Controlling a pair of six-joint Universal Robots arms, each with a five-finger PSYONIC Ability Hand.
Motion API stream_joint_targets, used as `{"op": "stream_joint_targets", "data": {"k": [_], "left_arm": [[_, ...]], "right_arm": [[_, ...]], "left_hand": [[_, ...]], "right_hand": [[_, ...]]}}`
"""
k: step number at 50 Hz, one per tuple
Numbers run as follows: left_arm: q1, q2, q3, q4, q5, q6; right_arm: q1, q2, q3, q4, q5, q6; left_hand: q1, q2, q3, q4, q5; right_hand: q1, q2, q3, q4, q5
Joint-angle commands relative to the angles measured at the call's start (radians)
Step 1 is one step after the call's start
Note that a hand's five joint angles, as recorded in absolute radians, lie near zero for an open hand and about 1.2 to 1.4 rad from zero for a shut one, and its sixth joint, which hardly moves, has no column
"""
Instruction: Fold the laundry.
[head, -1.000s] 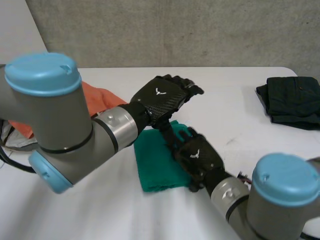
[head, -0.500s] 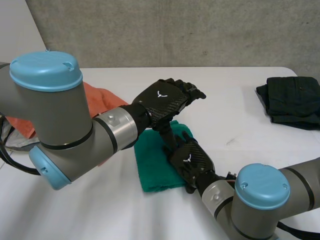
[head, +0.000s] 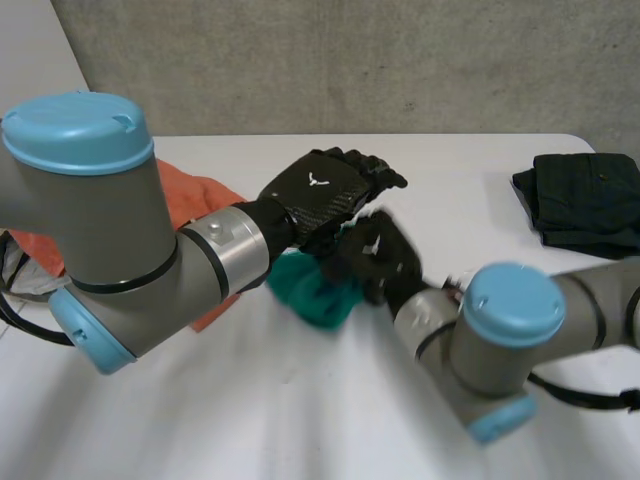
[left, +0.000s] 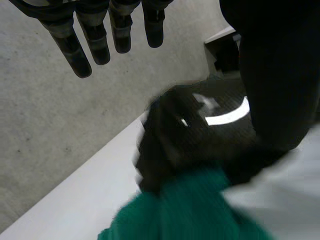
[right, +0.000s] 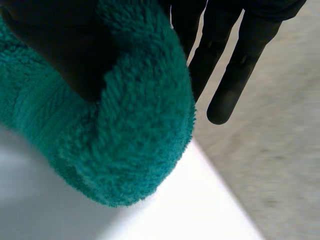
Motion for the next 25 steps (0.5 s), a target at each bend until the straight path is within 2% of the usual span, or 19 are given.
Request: {"op": "stream_joint_targets", "data": {"k": [1, 9, 12, 16, 22, 25], "left_arm": [[0.012, 0.045, 0.003, 0.004, -0.005, -0.001], [0.006, 0.049, 0.009, 0.01, -0.005, -0.003], [0.005, 0.049, 0.01, 0.021, -0.005, -0.004], [-0.002, 0.048, 0.01, 0.033, -0.005, -0.004], [-0.014, 0.037, 0.01, 0.036, -0.005, -0.009], [-0.015, 0.031, 0.007, 0.036, -0.005, -0.014]], "right_arm": [[-0.168, -0.058, -0.152, -0.005, -0.008, 0.12], [-0.401, -0.038, -0.339, -0.07, -0.013, 0.18], [-0.487, 0.041, -0.421, -0.156, -0.056, 0.228], [-0.61, 0.173, -0.52, -0.25, -0.17, 0.281], [-0.757, 0.442, -0.652, -0.278, -0.356, 0.294], [-0.825, 0.503, -0.669, -0.278, -0.399, 0.292]], "left_hand": [[0.027, 0.015, 0.009, 0.018, -0.001], [0.027, 0.015, 0.009, 0.018, -0.001], [0.027, 0.015, 0.009, 0.018, -0.001], [0.024, 0.012, 0.006, 0.015, -0.004], [0.03, 0.018, 0.011, 0.021, 0.002], [0.033, 0.021, 0.014, 0.024, 0.005]], "right_hand": [[0.357, 0.242, 0.229, 0.201, 0.284], [0.357, 0.242, 0.229, 0.201, 0.284], [0.357, 0.242, 0.229, 0.201, 0.284], [0.357, 0.242, 0.229, 0.201, 0.284], [0.357, 0.242, 0.229, 0.201, 0.284], [0.357, 0.242, 0.229, 0.201, 0.284]]}}
